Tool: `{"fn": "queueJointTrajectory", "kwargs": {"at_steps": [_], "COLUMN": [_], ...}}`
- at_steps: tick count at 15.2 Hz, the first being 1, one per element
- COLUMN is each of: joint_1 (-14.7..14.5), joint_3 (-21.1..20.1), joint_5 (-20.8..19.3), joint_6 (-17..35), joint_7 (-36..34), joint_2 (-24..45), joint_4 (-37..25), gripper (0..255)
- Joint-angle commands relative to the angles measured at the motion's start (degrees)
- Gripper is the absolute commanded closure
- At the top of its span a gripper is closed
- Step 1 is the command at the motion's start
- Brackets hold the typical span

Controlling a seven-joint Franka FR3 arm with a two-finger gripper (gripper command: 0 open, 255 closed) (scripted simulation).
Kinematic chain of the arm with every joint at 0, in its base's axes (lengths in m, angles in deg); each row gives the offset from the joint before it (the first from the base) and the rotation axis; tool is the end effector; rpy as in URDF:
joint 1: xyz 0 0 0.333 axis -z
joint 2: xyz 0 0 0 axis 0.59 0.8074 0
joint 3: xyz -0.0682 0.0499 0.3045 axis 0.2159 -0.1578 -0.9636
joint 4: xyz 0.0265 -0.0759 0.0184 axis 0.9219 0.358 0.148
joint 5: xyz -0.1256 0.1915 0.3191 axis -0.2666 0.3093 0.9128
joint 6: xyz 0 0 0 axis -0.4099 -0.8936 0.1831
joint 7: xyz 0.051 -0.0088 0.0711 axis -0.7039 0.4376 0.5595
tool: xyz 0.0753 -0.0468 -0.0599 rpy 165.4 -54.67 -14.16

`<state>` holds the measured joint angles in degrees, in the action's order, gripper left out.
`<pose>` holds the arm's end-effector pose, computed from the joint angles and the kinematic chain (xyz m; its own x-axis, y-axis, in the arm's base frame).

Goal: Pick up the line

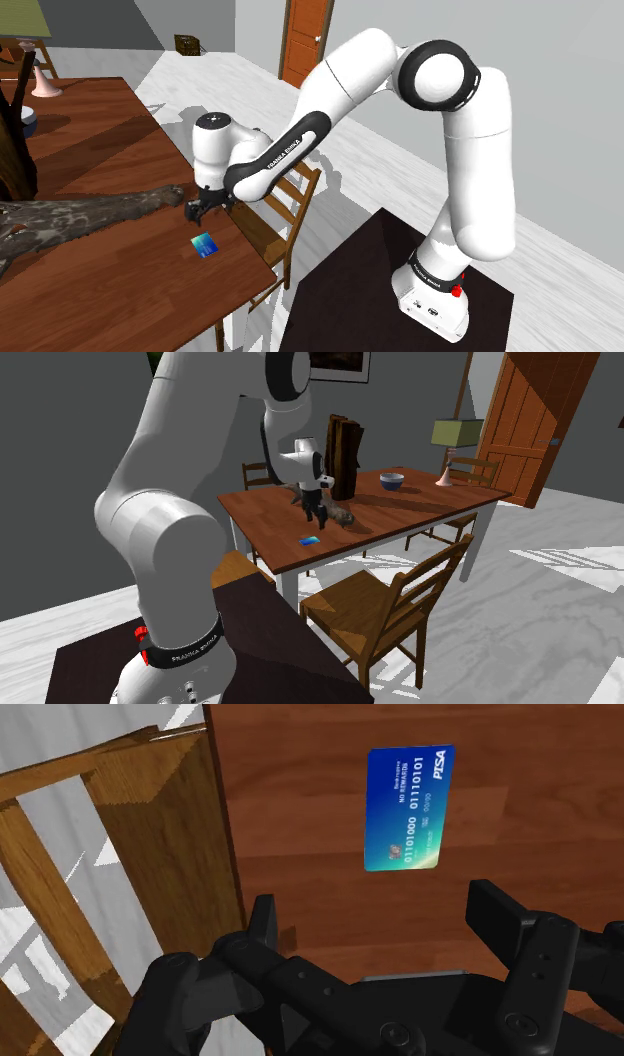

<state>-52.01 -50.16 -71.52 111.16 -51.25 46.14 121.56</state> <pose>0.5289 0.3324 0.2173 0.9881 -0.0862 0.1271 -0.0893 -0.9958 0.0187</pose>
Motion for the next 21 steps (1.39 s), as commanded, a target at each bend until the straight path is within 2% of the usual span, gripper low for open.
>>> {"fn": "queueJointTrajectory", "kwargs": {"at_steps": [1,4,13,14,21], "joint_1": [-2.31,-4.79,-5.9,-5.89,-5.88], "joint_3": [1.41,2.9,4.46,4.46,4.43], "joint_5": [-1.58,-2.58,-4.04,-4.04,-4.02], "joint_6": [-0.39,-1.47,1.6,1.59,1.56], "joint_7": [-2.12,-3.7,-5.02,-4.99,-5.02], "joint_2": [5.04,11.2,15.85,15.85,15.66], "joint_4": [-5.37,-12.67,-14.3,-14.32,-14.15], "gripper": [0,0,0,255,255]}}
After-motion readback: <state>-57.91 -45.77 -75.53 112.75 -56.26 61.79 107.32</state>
